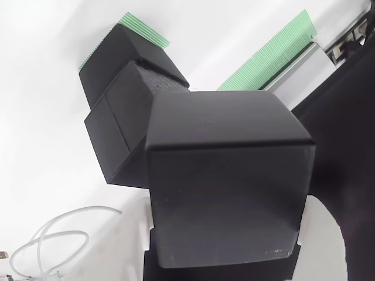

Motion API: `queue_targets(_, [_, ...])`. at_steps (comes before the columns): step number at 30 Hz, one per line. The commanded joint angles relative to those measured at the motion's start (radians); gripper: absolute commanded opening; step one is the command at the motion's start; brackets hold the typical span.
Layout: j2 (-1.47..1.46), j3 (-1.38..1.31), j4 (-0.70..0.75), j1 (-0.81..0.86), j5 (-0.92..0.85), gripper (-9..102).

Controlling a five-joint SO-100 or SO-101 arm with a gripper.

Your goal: Stack 3 Blocks on the chosen place.

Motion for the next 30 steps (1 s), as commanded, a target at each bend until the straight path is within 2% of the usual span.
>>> queue_targets(1, [0.023, -0.044, -0.028, 0.006, 0.008, 18])
queue_targets(7, [-0.031, -0.071, -0.026, 0.037, 0.014, 18])
queue_targets(10, [-0.052, -0.071, -0.032, 0.038, 0.074, 18])
queue_targets(19, [-0.135, -0.153, -0.064, 0.031, 0.426, 18])
queue_targets(30, [-0.229, -0.252, 0.005, 0.126, 0.492, 18])
